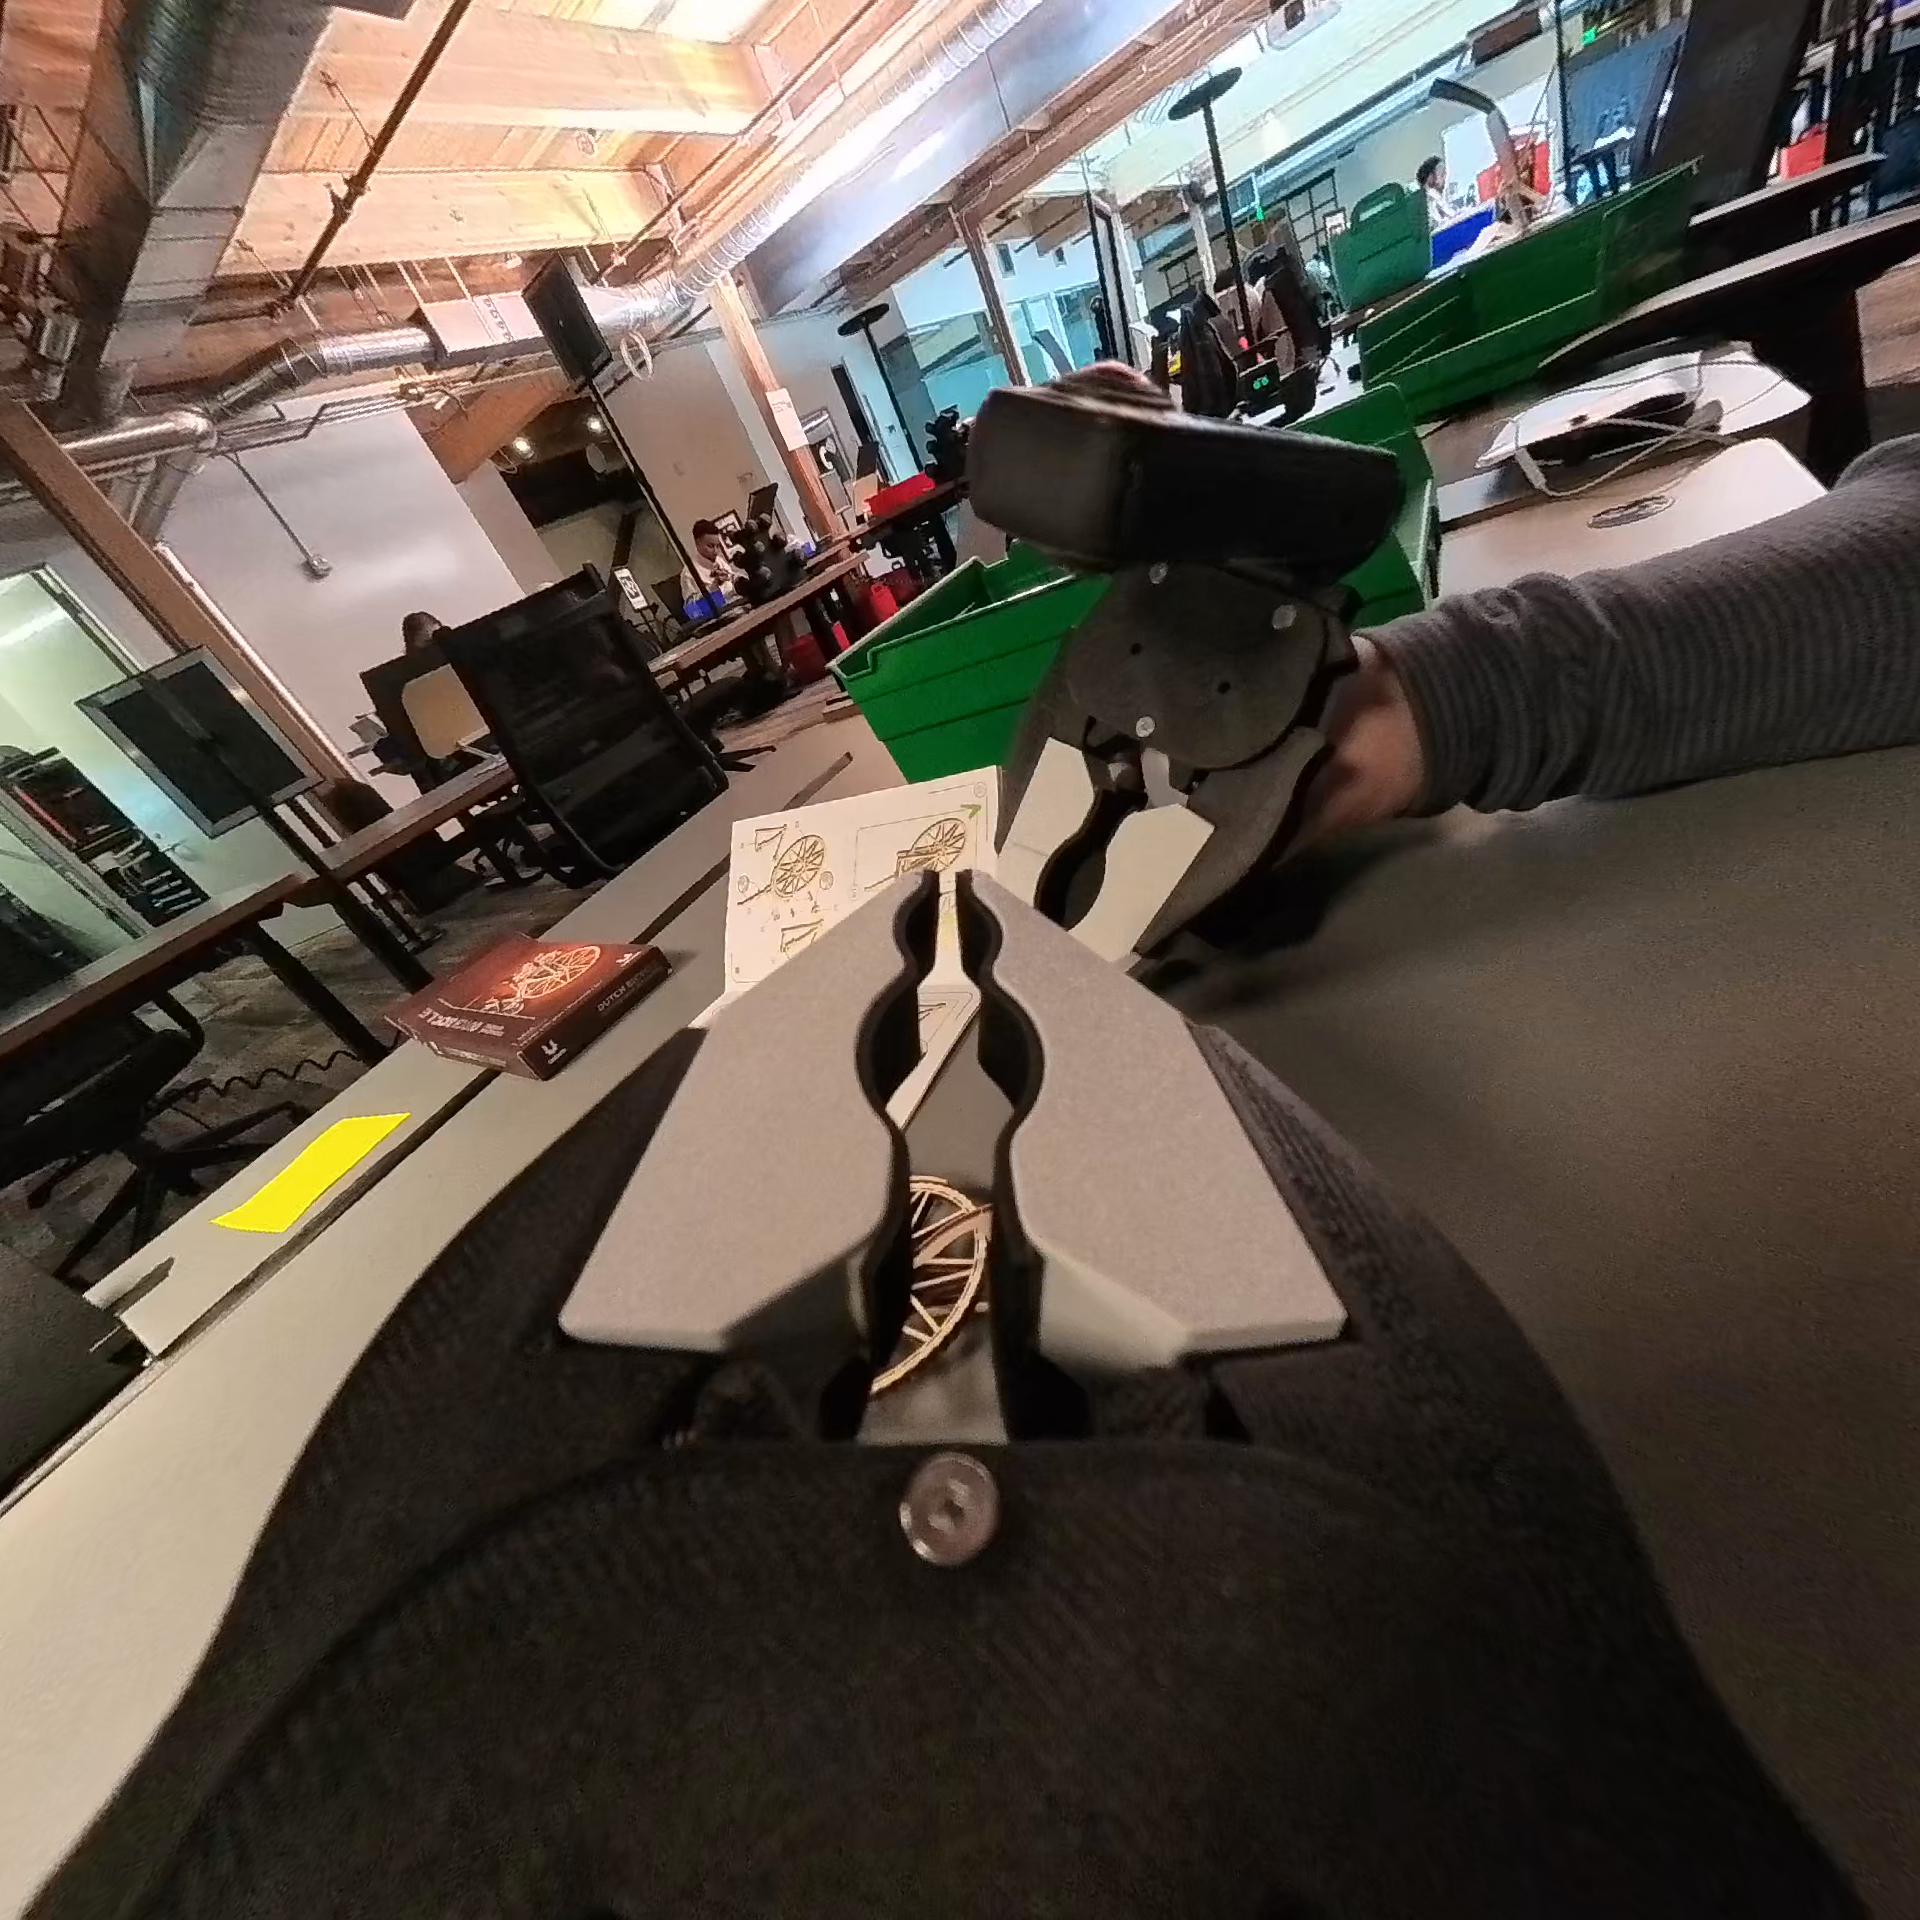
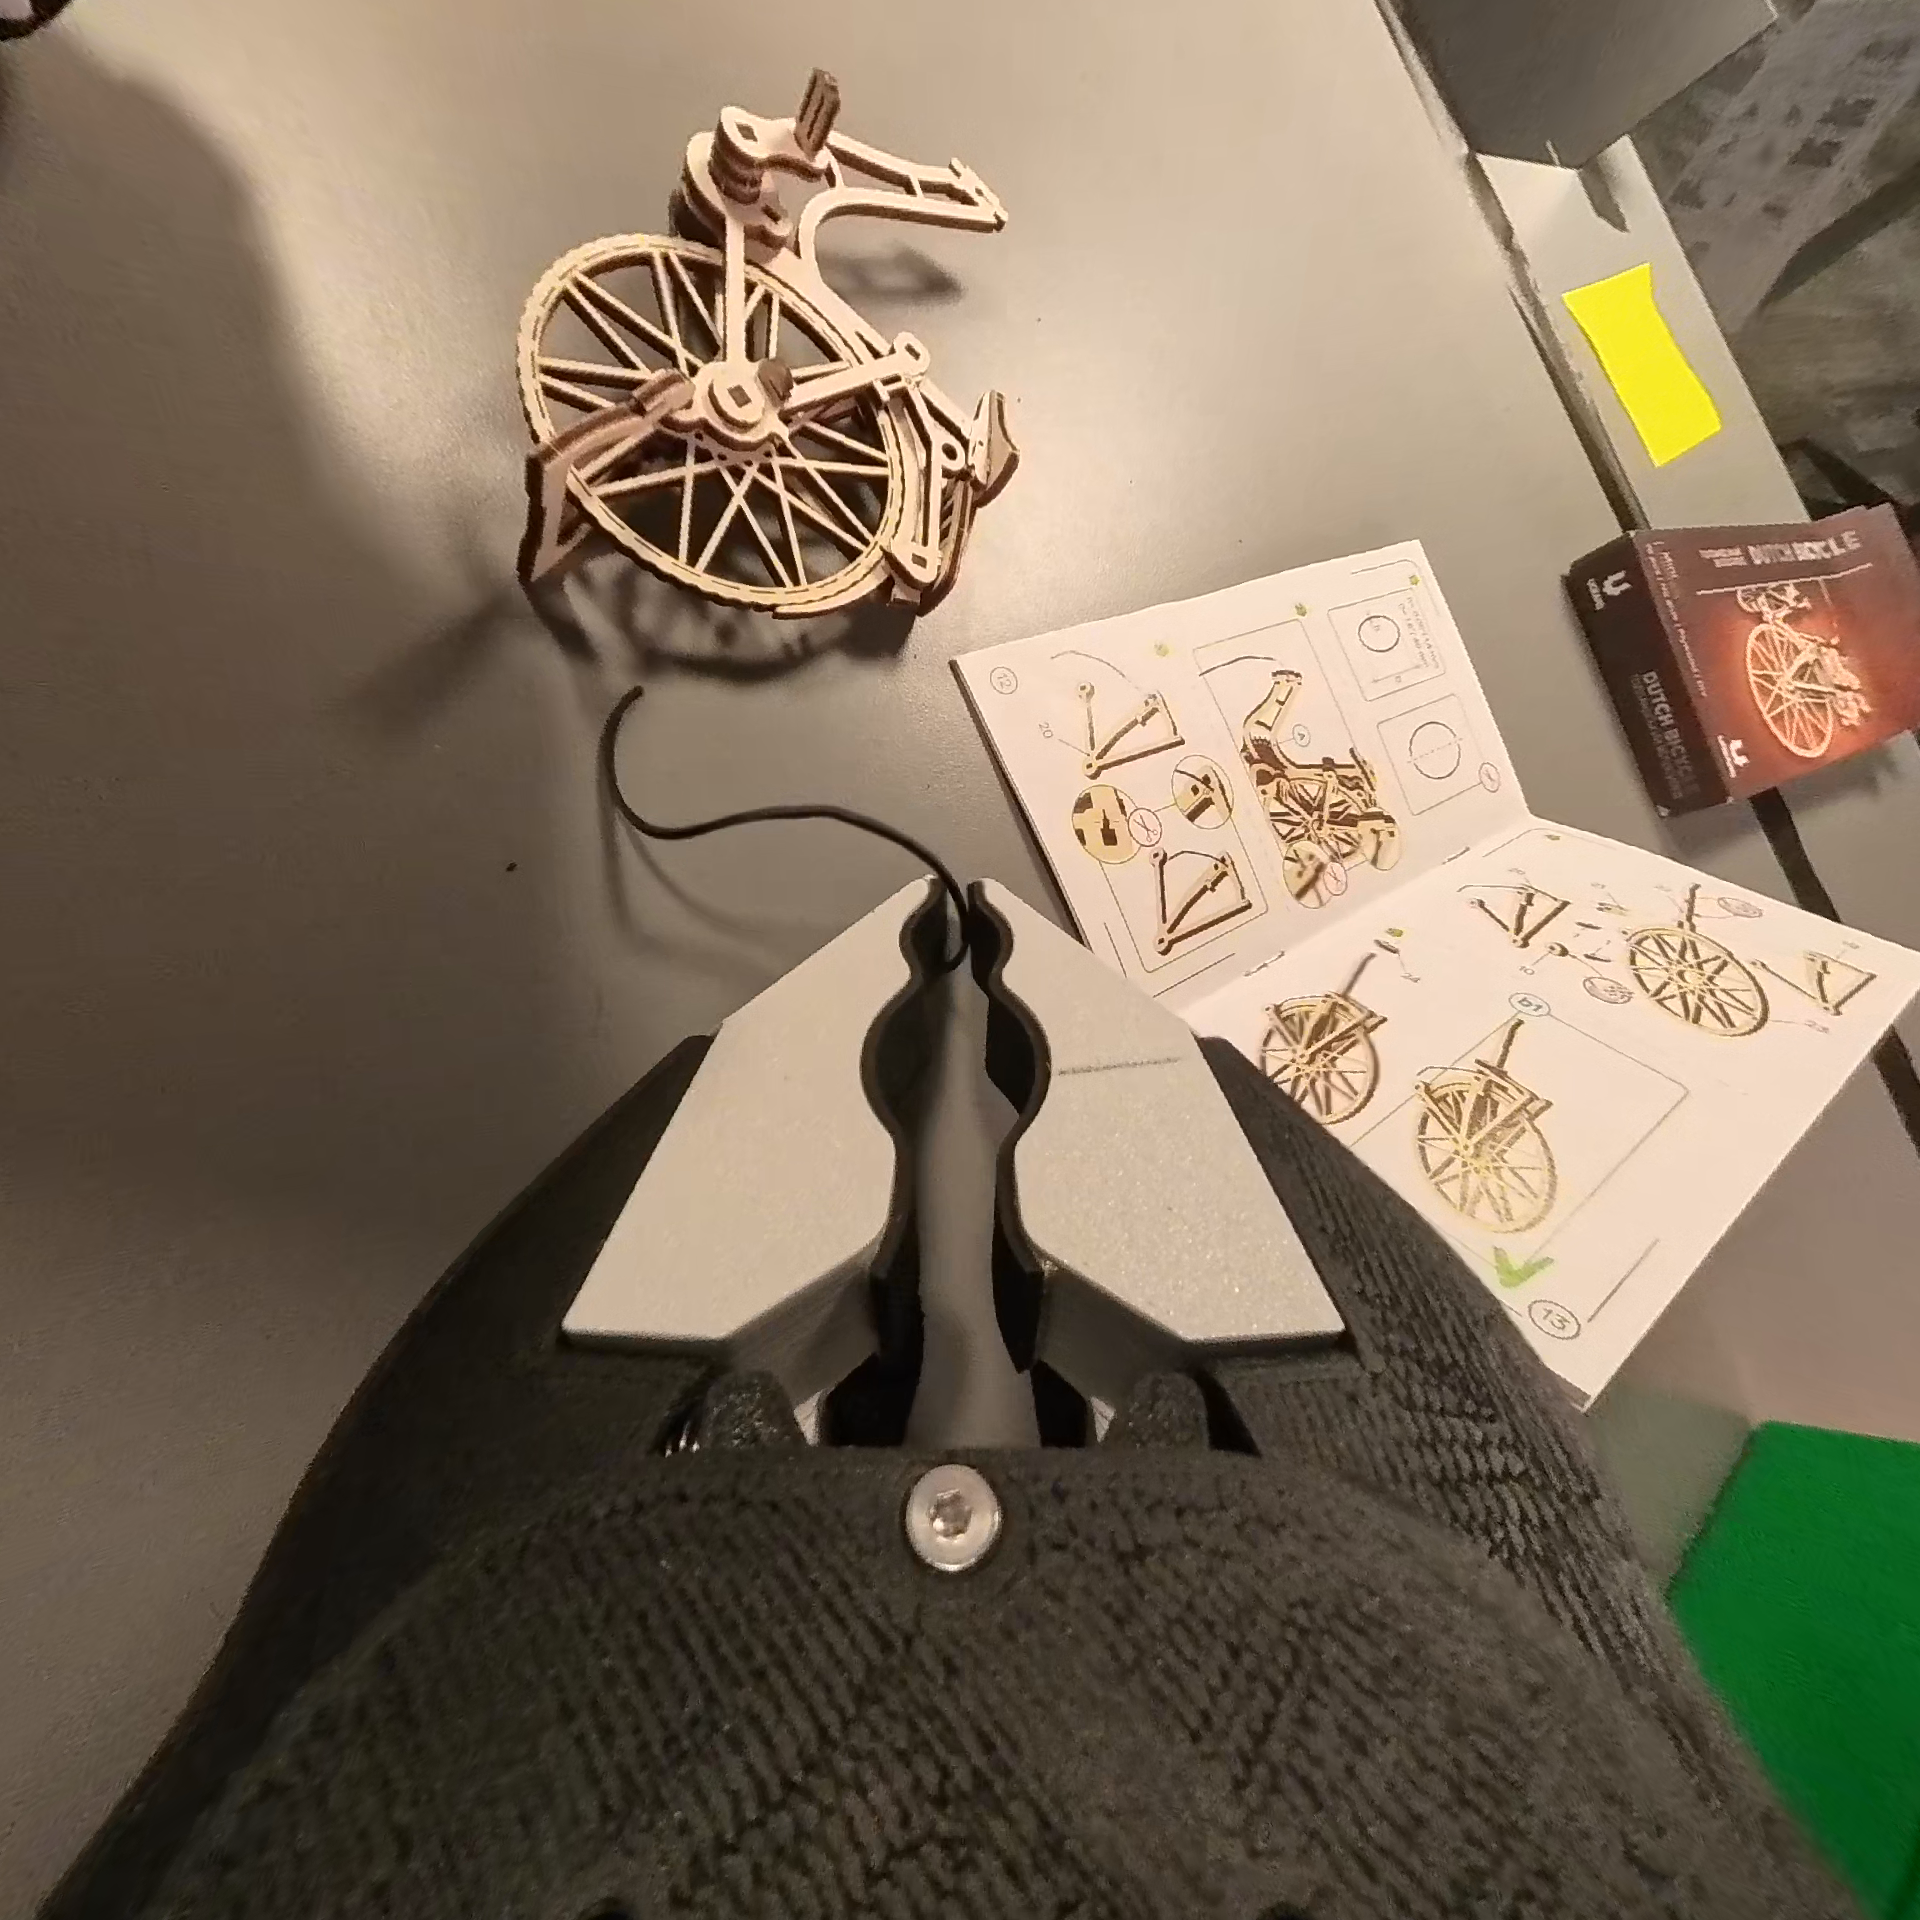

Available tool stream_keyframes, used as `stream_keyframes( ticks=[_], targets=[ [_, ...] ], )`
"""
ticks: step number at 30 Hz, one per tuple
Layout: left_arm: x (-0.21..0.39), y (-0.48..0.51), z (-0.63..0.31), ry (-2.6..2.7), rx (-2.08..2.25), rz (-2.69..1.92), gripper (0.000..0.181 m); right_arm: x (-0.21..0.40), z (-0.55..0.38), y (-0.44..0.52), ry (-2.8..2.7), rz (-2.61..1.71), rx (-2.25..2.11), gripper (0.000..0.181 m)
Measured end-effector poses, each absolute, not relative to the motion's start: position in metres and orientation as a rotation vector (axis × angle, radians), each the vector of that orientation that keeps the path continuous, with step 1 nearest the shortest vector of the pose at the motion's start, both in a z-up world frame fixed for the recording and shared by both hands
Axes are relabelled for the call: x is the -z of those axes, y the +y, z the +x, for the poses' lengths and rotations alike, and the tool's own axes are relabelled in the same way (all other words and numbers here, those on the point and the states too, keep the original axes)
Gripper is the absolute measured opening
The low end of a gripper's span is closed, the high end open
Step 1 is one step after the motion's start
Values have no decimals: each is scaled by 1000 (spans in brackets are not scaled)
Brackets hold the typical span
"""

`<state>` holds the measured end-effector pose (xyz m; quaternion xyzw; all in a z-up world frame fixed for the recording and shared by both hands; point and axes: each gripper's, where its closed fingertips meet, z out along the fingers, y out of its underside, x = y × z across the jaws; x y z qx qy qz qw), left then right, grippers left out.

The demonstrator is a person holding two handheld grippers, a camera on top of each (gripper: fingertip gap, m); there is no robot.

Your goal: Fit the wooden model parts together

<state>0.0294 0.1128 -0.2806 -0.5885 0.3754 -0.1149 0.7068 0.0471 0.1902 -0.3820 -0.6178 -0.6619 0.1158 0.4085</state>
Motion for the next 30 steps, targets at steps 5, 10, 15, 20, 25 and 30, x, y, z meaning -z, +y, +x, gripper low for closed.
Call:
stream_keyframes(
  ticks=[5,10,15,20,25,30],
  targets=[
    [280,113,29,834,255,-1307,2,382,49,189,-1654,-1605,-363,7],
    [279,113,29,833,254,-1306,2,381,56,185,-1670,-1693,-445,13],
    [279,112,31,835,257,-1302,2,376,65,172,-1703,-1773,-611,15],
    [278,113,30,825,258,-1299,2,353,51,173,-1602,-1619,-697,17],
    [276,114,29,819,250,-1293,2,327,38,177,-1449,-1355,-629,16],
    [278,119,28,814,235,-1300,2,312,34,177,-1371,-1190,-611,12]
  ],
)
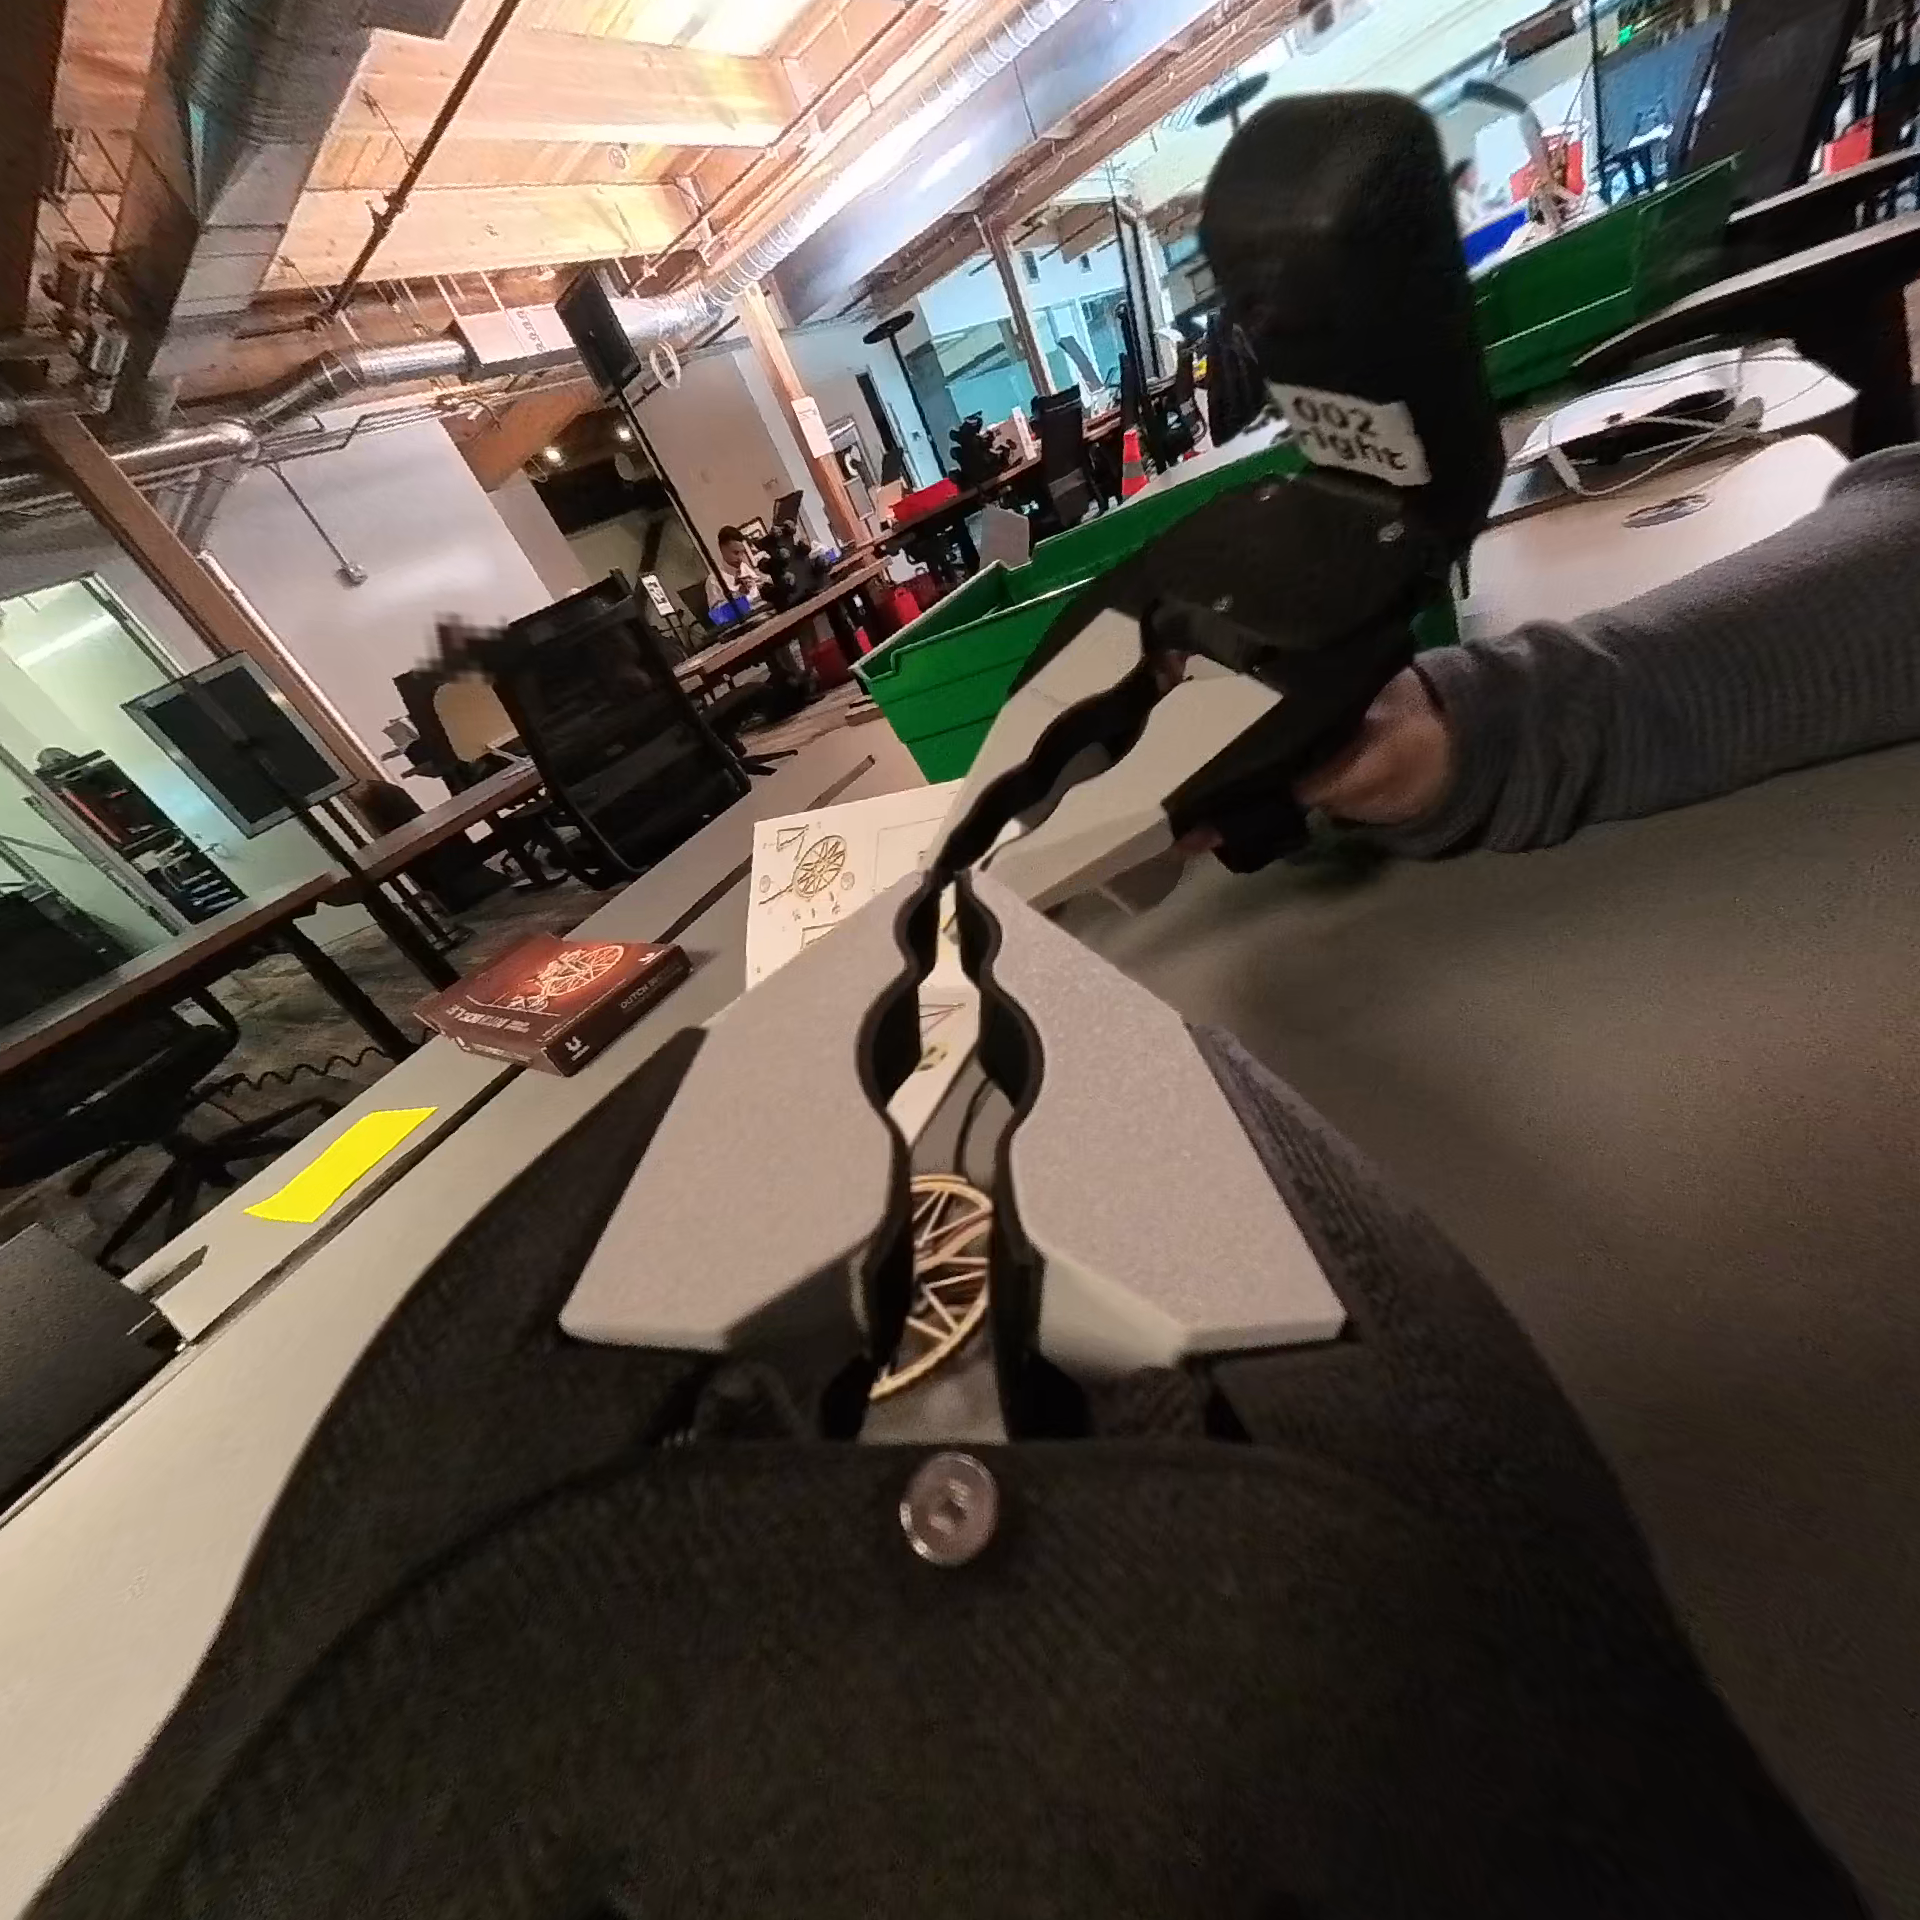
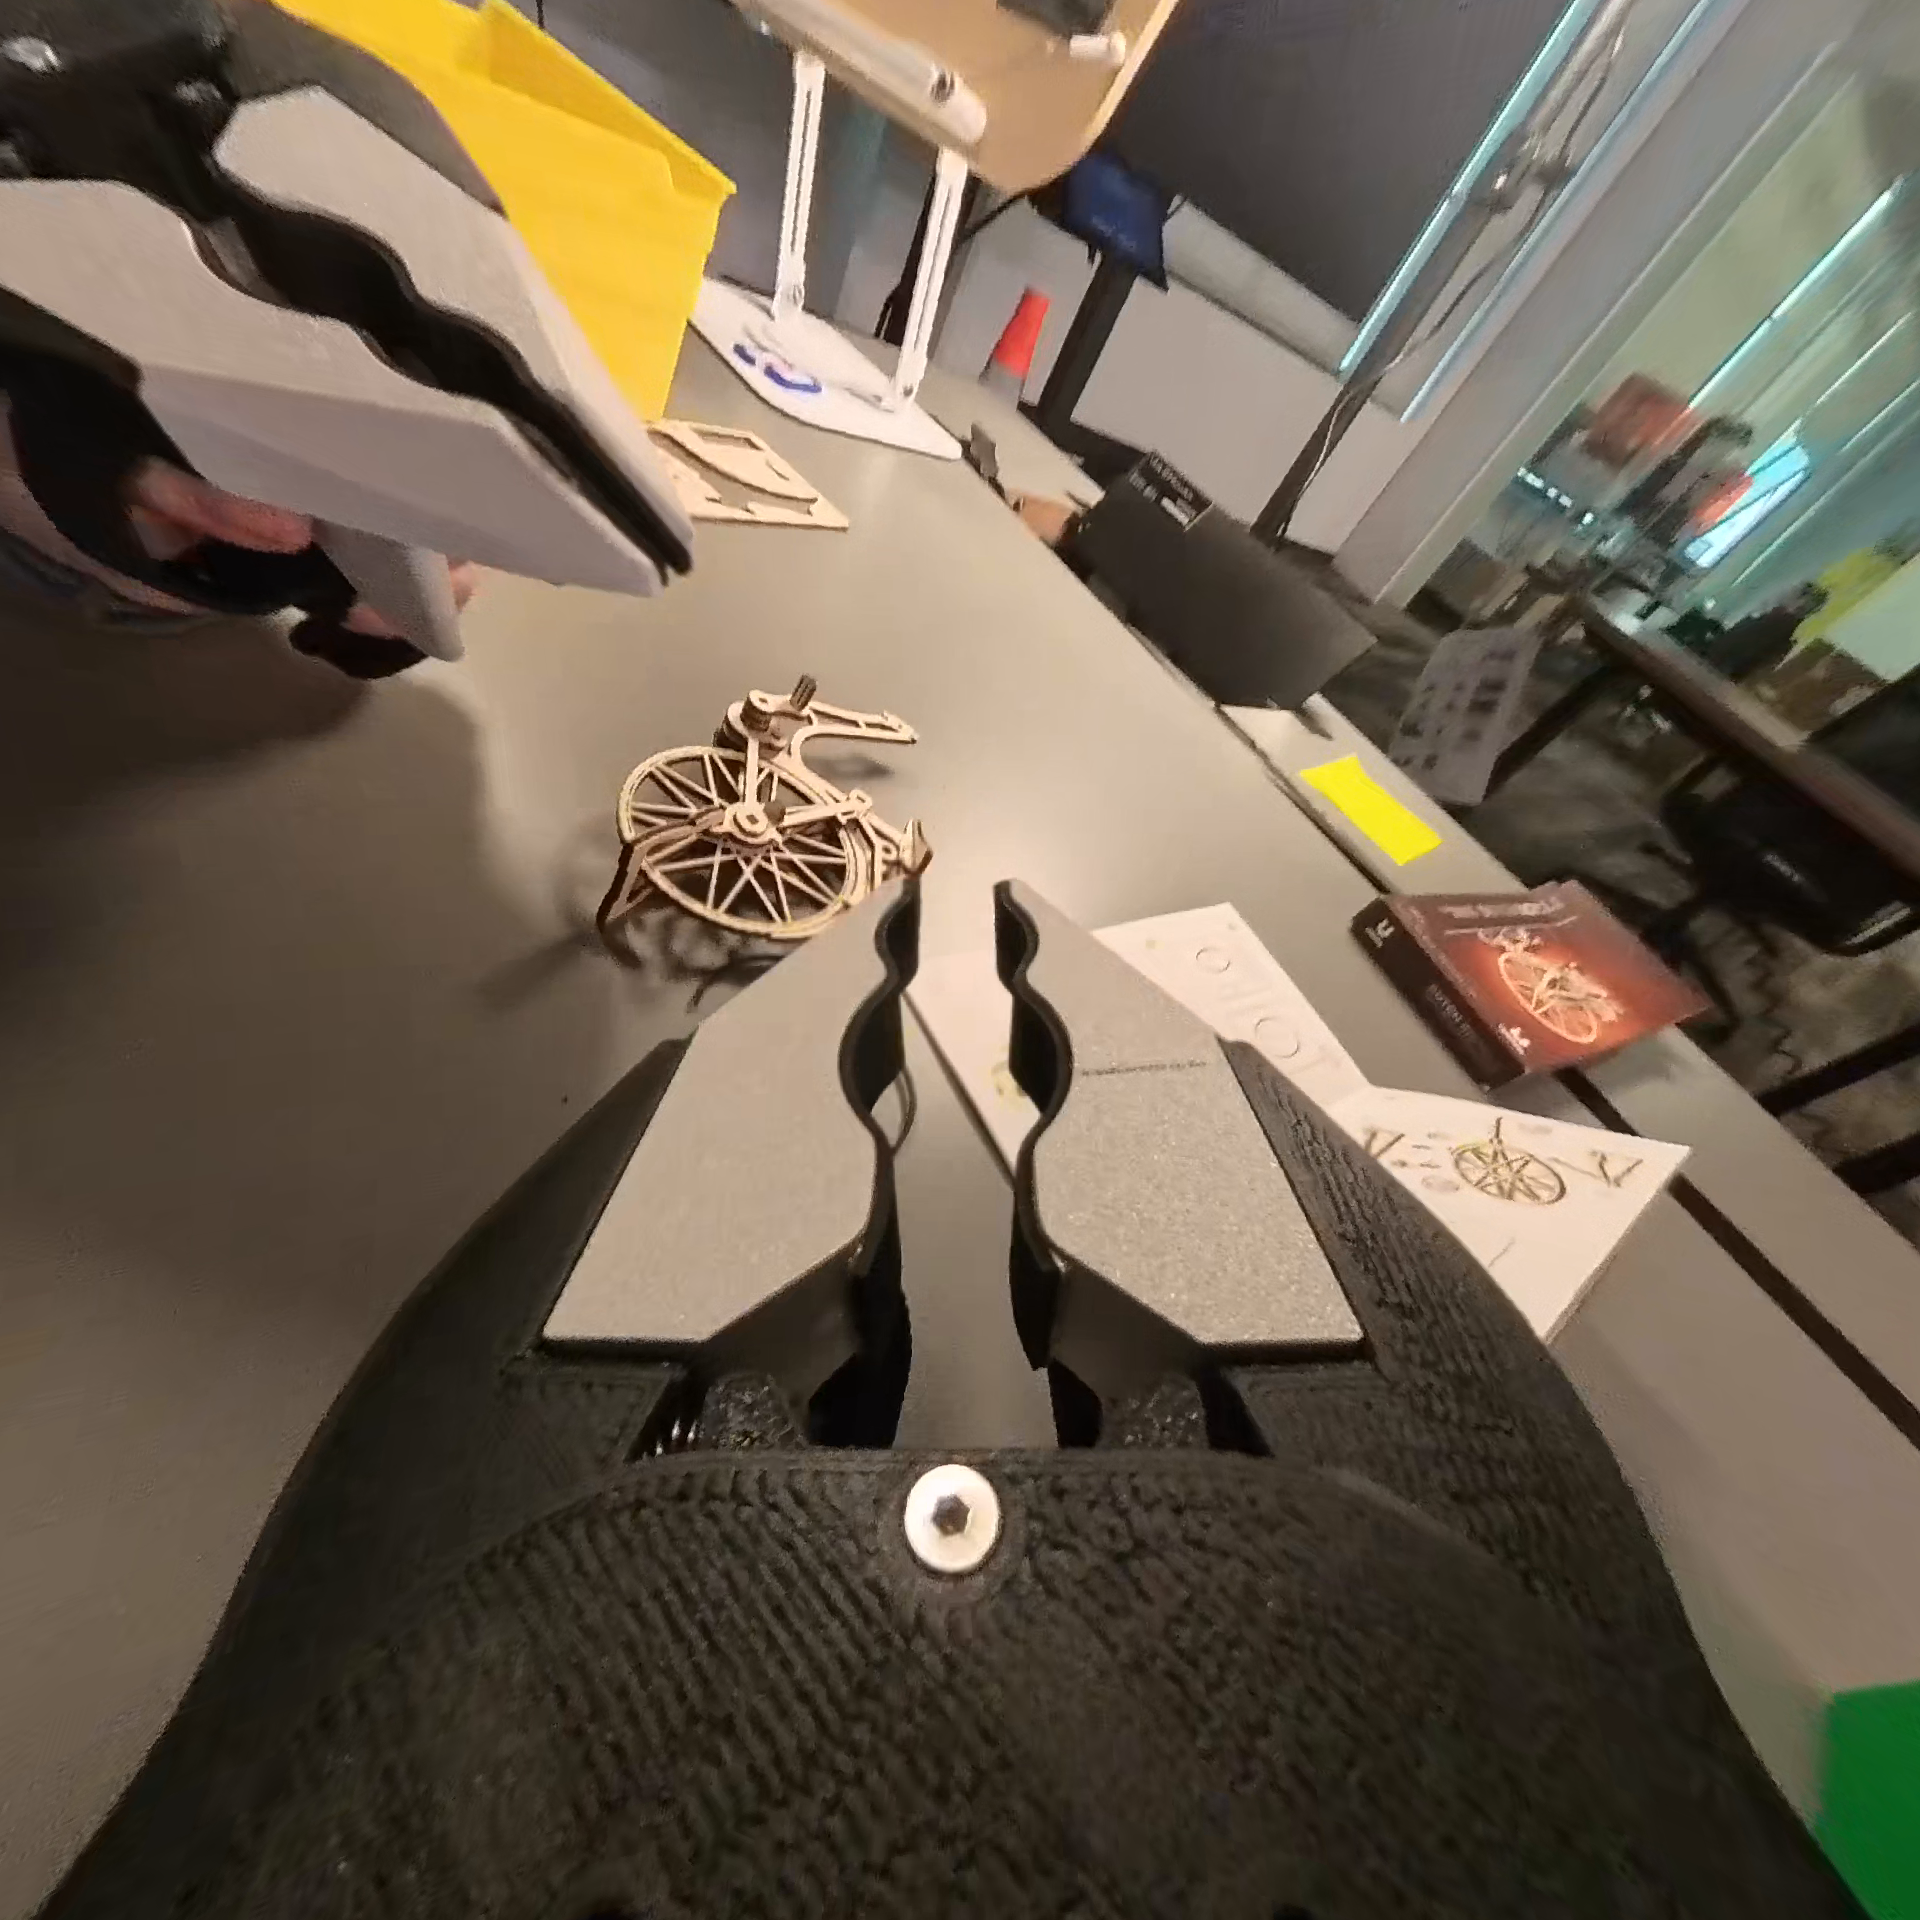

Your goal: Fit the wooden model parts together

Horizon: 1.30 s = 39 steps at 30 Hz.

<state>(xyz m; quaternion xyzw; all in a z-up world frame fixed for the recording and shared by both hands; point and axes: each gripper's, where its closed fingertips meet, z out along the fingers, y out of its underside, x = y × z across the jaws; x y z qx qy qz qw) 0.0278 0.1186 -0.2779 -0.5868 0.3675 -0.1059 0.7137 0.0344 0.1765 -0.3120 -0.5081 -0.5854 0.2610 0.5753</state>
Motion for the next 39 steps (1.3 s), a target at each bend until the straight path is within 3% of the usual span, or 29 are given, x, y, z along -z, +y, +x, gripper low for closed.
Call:
stream_keyframes(
  ticks=[4,10,15,21,26,34,39],
  targets=[
    [266,124,17,751,177,-1288,4,305,38,179,-1319,-1168,-656,11],
    [188,73,-29,417,230,-1264,14,294,46,186,-1220,-1169,-710,10],
    [160,0,-147,190,-148,-1452,16,290,49,190,-1179,-1172,-709,10],
    [254,-40,-237,213,-78,-2281,15,291,48,194,-1176,-1178,-663,11],
    [344,-64,-259,462,-55,-2792,14,294,48,195,-1190,-1184,-627,11],
    [382,-77,-266,544,24,-2947,22,297,45,191,-1224,-1179,-609,11],
    [384,-75,-272,558,-38,-2949,12,298,44,189,-1238,-1175,-621,11]
  ],
)
